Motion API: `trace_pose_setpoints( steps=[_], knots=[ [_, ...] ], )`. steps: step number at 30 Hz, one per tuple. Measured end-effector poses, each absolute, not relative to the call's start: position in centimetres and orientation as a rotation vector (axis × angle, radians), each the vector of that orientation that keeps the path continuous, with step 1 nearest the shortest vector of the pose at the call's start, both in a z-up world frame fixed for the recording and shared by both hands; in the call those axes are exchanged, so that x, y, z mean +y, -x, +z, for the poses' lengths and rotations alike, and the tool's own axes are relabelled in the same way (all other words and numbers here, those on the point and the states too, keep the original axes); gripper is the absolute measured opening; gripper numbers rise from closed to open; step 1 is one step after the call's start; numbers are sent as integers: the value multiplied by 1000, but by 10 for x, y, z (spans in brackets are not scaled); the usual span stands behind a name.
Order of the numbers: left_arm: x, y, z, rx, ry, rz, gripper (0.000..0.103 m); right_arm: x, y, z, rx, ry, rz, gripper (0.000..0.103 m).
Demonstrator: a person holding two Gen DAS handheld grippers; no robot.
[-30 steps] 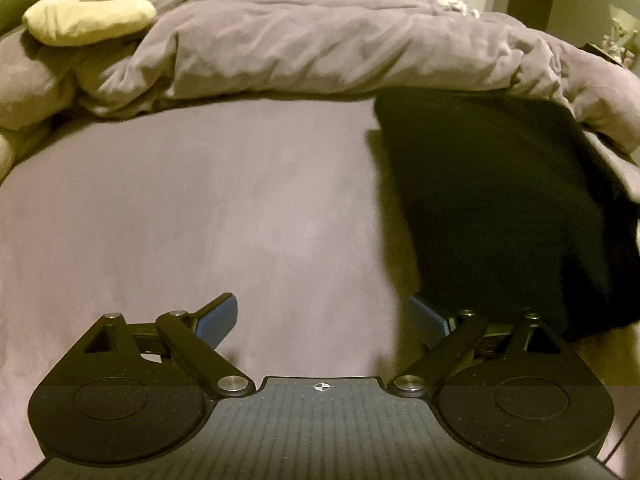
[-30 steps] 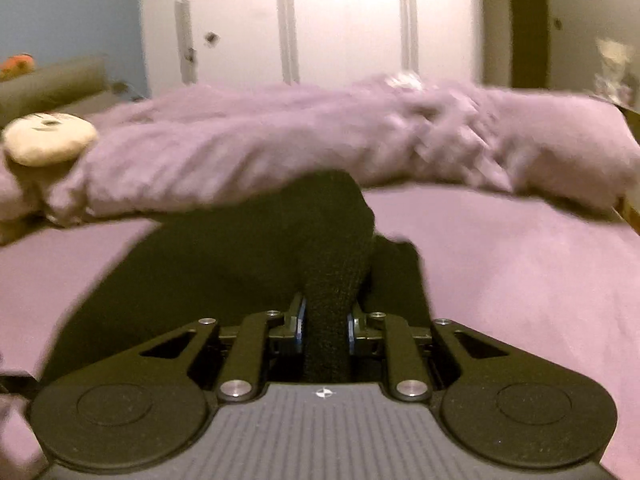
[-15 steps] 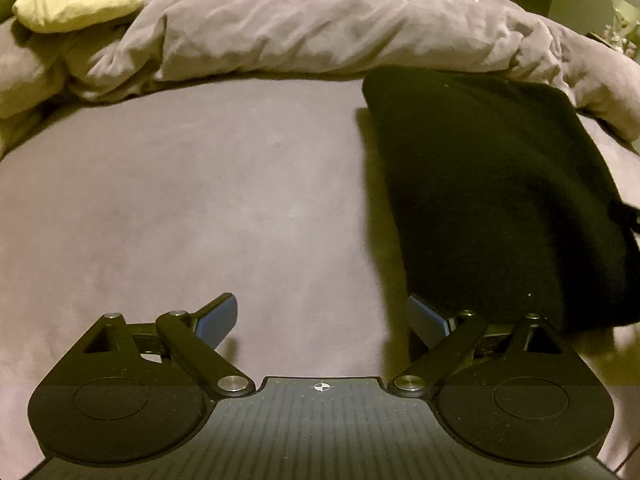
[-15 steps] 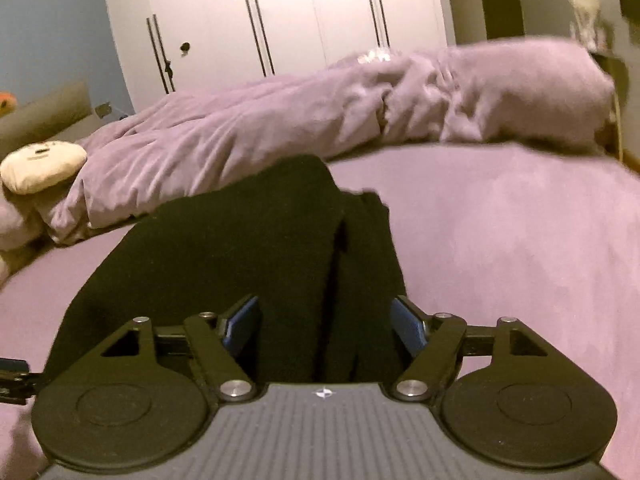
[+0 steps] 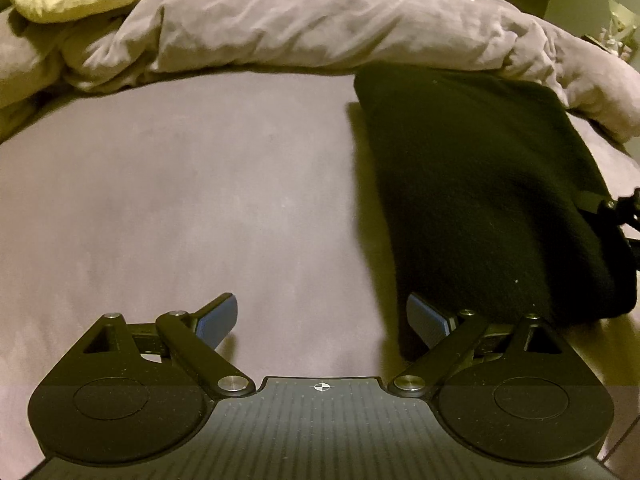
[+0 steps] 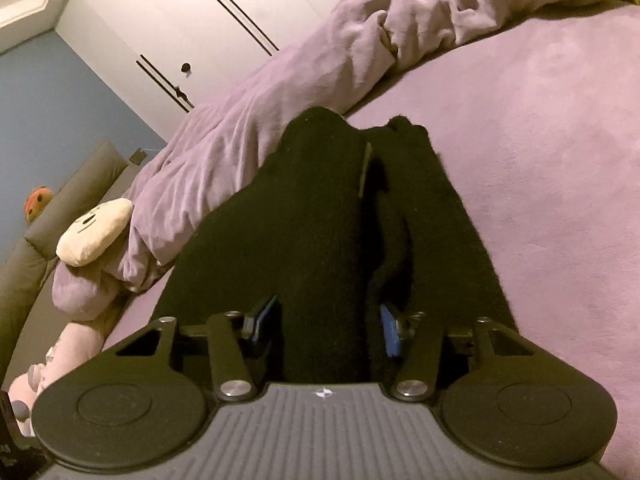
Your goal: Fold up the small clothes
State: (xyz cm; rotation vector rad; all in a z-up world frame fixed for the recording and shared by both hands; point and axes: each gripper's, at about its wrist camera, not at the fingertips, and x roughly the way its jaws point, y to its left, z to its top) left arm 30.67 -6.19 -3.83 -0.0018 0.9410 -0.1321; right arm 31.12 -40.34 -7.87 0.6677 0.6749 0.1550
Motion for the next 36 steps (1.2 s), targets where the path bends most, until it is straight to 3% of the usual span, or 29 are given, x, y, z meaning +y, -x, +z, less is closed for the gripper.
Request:
trace_pose_setpoints(
  steps=[2, 4, 7, 8, 27, 30, 33, 34, 36],
  knots=[
    [-64, -305, -39, 944, 0, -133, 96, -399, -317, -78, 695, -646, 158, 64],
    [-66, -304, -38, 947, -10, -134, 96, -390, -322, -74, 708, -582, 155, 61],
    [-66, -302, -36, 944, -25, -135, 96, -378, -322, -66, 691, -462, 142, 34],
    [-66, -302, -36, 944, -25, -134, 96, -375, -321, -62, 678, -431, 137, 32],
    [-61, -300, -25, 903, 17, -133, 96, -361, -314, -39, 569, -66, 6, 27],
    [-65, -308, -21, 891, 22, -152, 96, -360, -331, -70, 672, 10, 14, 30],
    [-71, -321, -19, 882, 58, -229, 96, -370, -325, -67, 629, -62, 9, 42],
    [-73, -327, -20, 885, 72, -247, 96, -375, -322, -62, 617, -86, 1, 56],
    [-78, -338, -25, 892, 99, -282, 97, -380, -316, -57, 602, -74, -2, 69]
  ],
)
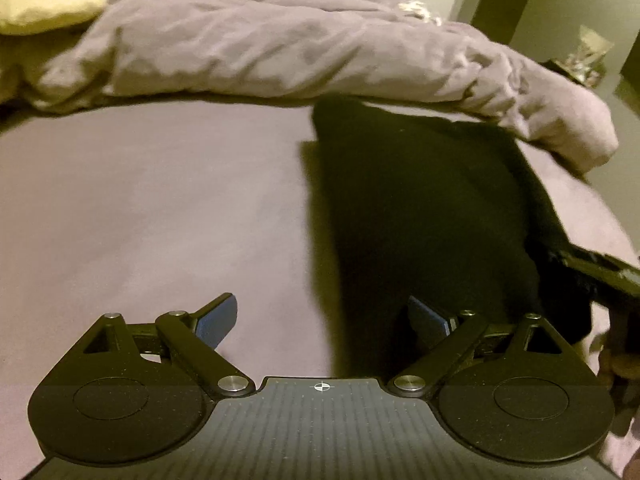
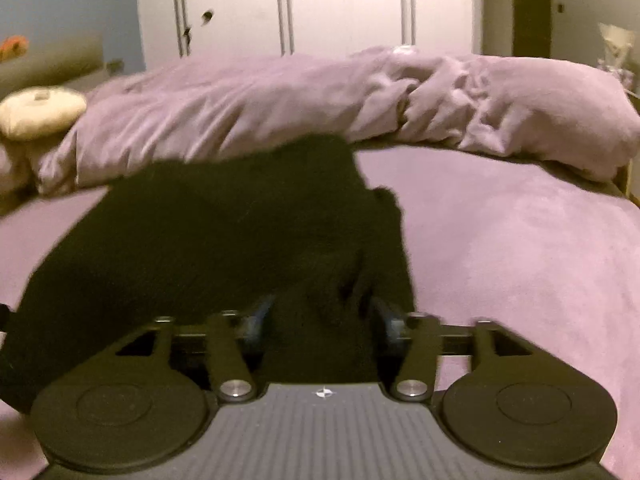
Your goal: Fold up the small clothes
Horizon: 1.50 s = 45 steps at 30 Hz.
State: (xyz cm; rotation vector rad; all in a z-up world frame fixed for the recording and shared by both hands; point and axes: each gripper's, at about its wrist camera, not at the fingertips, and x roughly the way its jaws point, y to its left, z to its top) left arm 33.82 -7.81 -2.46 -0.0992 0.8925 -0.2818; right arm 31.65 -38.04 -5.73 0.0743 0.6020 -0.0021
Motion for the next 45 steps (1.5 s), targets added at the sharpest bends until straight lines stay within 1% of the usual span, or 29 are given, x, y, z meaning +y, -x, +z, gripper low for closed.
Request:
trace_pose_setpoints(
  steps=[1, 2, 3, 5, 6, 9, 10, 11, 13, 15, 18, 19, 21, 23, 26, 29, 32, 36, 41, 45],
  knots=[
    [-80, -347, -29, 911, 120, -306, 97, -383, -316, -57, 609, -60, -13, 81],
    [-81, -352, -32, 921, 146, -319, 97, -386, -317, -59, 624, -54, -10, 88],
    [-81, -359, -35, 928, 192, -342, 97, -390, -319, -63, 648, -60, 7, 89],
    [-80, -368, -42, 952, 250, -388, 99, -401, -324, -70, 674, -116, 16, 98],
    [-81, -372, -45, 963, 270, -409, 100, -410, -328, -73, 683, -182, 27, 98],
    [-85, -384, -53, 999, 305, -451, 101, -443, -340, -94, 733, -486, 123, 98],
    [-86, -386, -56, 1007, 317, -467, 101, -449, -342, -104, 740, -565, 160, 93],
    [-87, -390, -58, 1017, 323, -485, 101, -454, -343, -112, 739, -634, 199, 85],
    [-92, -397, -64, 1036, 318, -514, 99, -455, -345, -120, 721, -700, 253, 76],
    [-95, -400, -68, 1038, 314, -529, 91, -452, -349, -122, 726, -702, 272, 76],
    [-105, -406, -71, 1046, 300, -523, 88, -454, -361, -128, 745, -734, 300, 76],
    [-107, -407, -71, 1044, 296, -516, 86, -452, -363, -127, 747, -735, 306, 77],
    [-107, -406, -67, 1034, 293, -504, 79, -449, -365, -129, 746, -737, 317, 76],
    [-108, -400, -61, 1009, 259, -503, 67, -444, -365, -129, 750, -757, 341, 75],
    [-106, -396, -53, 989, 222, -509, 58, -436, -365, -124, 753, -754, 353, 73],
    [-101, -393, -46, 982, 217, -504, 52, -426, -364, -118, 756, -754, 351, 72],
    [-93, -386, -37, 958, 186, -497, 48, -414, -362, -110, 760, -732, 359, 72],
    [-73, -381, -32, 944, 192, -465, 45, -389, -358, -102, 766, -709, 391, 72],
    [-50, -367, -27, 932, 168, -433, 40, -369, -355, -99, 761, -736, 422, 72],
    [-35, -355, -27, 934, 147, -413, 39, -359, -353, -96, 776, -726, 442, 72]
  ],
)
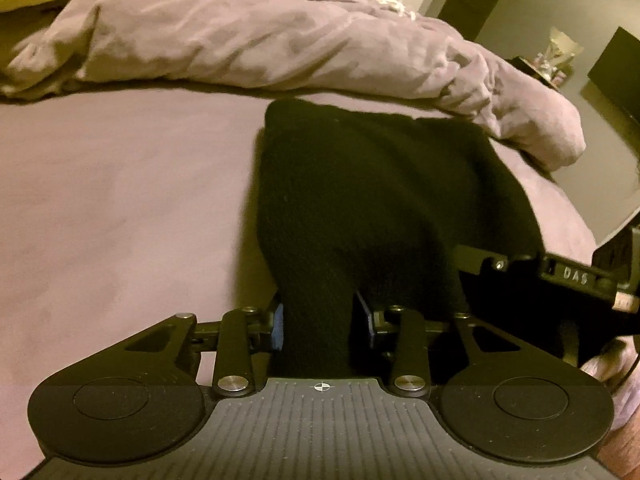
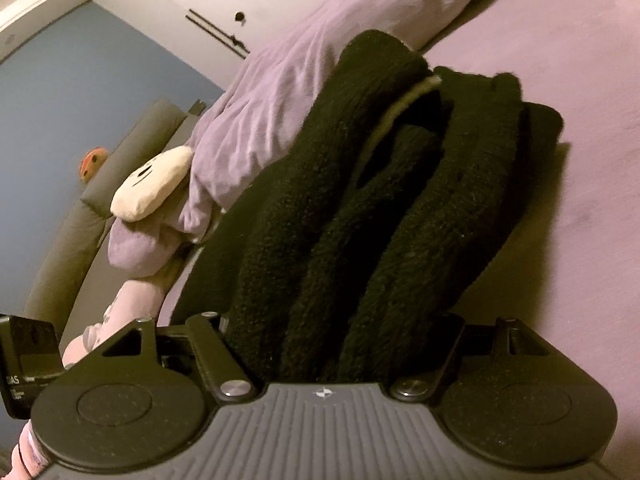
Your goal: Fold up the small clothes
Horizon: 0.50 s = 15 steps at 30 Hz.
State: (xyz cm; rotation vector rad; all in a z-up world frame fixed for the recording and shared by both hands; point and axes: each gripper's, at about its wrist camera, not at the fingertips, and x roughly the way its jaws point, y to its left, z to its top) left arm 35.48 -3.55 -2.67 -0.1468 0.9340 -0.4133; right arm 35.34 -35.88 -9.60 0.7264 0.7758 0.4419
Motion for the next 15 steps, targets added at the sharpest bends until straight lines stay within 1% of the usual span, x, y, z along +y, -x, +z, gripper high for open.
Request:
trace_pose_setpoints(
  steps=[3, 5, 6, 7, 8, 9, 10, 12, 13, 15],
  knots=[
    [-22, -356, -25, 937, 163, -419, 40, -366, -349, -96, 776, -749, 407, 73],
    [-12, -363, -20, 926, 189, -408, 47, -378, -345, -98, 764, -810, 368, 78],
    [-8, -367, -17, 912, 188, -403, 49, -385, -342, -99, 757, -826, 348, 79],
    [-6, -375, -14, 900, 184, -399, 62, -390, -340, -100, 746, -834, 328, 82],
    [-5, -385, -13, 899, 188, -403, 75, -394, -340, -100, 735, -838, 305, 87],
    [-6, -396, -15, 908, 201, -417, 79, -399, -341, -100, 724, -847, 283, 89],
    [-8, -407, -18, 930, 215, -441, 82, -404, -343, -101, 709, -870, 275, 91],
    [-16, -430, -28, 959, 255, -475, 85, -414, -350, -103, 690, -934, 279, 94],
    [-19, -439, -34, 973, 282, -487, 89, -416, -355, -103, 686, -945, 289, 96],
    [-25, -457, -44, 996, 335, -509, 90, -422, -369, -105, 703, -945, 298, 98]
  ],
)
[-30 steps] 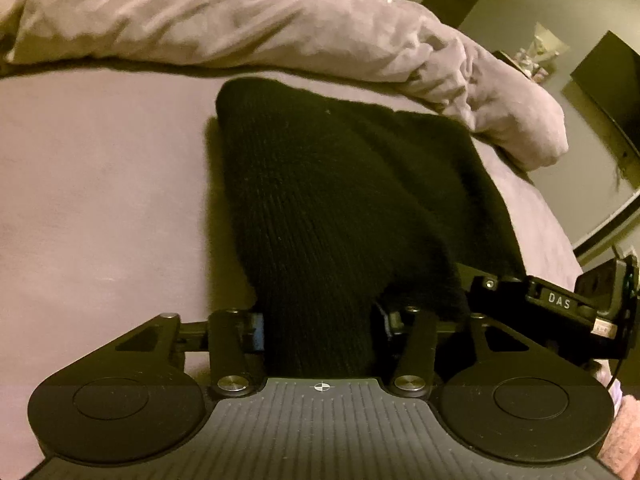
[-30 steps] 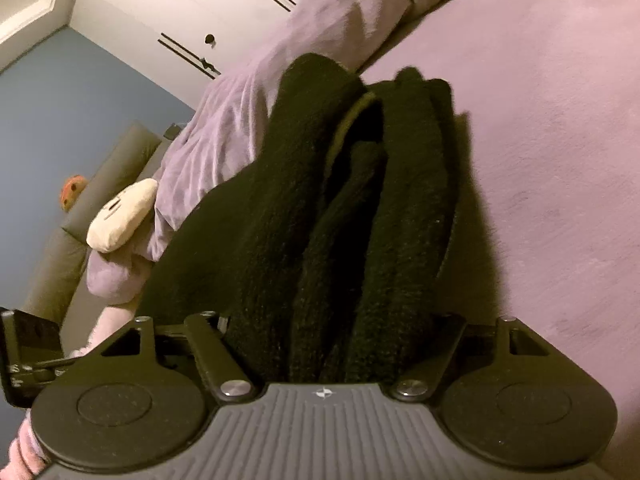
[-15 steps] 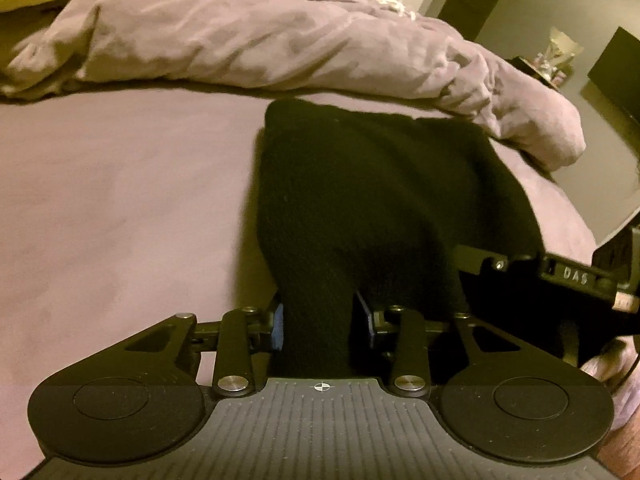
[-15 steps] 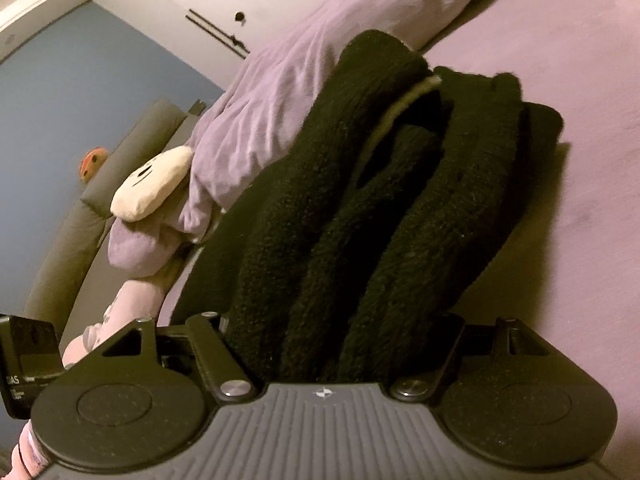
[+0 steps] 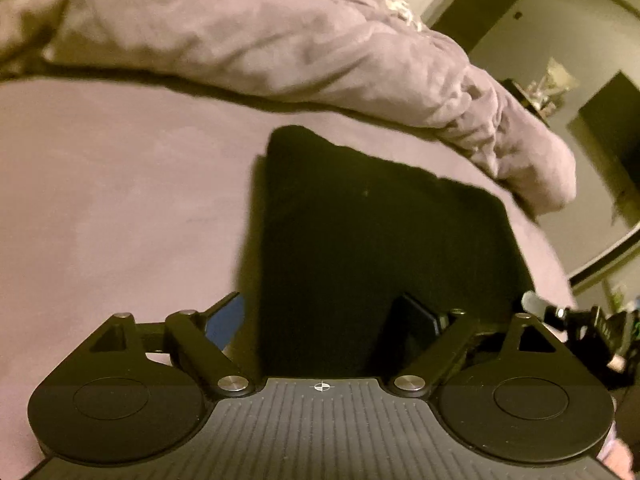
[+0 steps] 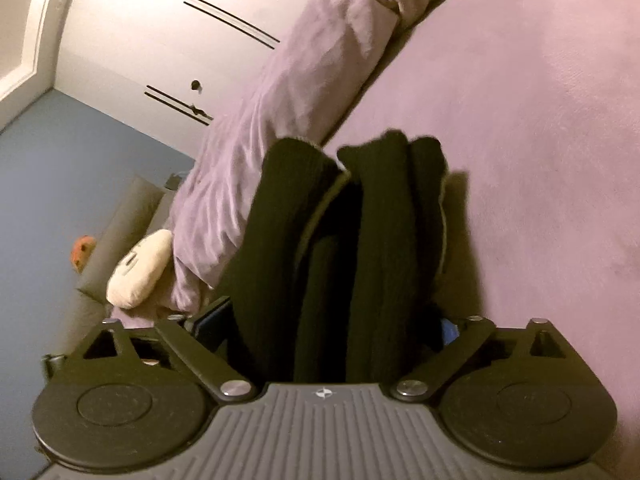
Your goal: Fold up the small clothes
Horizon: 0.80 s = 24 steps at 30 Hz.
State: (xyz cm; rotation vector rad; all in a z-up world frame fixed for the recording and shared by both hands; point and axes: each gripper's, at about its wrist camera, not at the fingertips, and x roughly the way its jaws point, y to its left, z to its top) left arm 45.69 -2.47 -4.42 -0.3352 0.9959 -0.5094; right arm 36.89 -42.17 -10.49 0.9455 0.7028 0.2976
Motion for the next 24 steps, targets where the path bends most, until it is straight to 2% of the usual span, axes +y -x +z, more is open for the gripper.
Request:
trace_pose_setpoints(
  steps=[3, 5, 6, 8, 11, 15, 16, 17, 21, 24],
  knots=[
    [-35, -472, -55, 1014, 349, -531, 90, -418, -394, -111, 766, -884, 288, 99],
    [-41, -475, -61, 1012, 360, -537, 82, -412, -406, -114, 771, -857, 294, 98],
    [-43, -475, -61, 1001, 361, -531, 79, -407, -412, -113, 778, -834, 296, 94],
    [-41, -468, -60, 961, 373, -526, 69, -395, -420, -111, 775, -791, 341, 76],
    [-34, -452, -57, 891, 379, -505, 63, -369, -428, -97, 744, -701, 394, 72],
    [-28, -434, -51, 830, 344, -440, 65, -359, -431, -78, 668, -636, 476, 72],
    [-25, -436, -51, 840, 345, -426, 69, -362, -431, -78, 681, -621, 423, 75],
    [-23, -436, -49, 848, 350, -412, 71, -365, -430, -79, 705, -594, 349, 85],
    [-19, -416, -21, 773, 250, -361, 71, -388, -391, -74, 692, -566, 179, 87],
    [-20, -382, -9, 735, 217, -348, 83, -383, -338, -49, 583, -455, 87, 87]
  ],
)
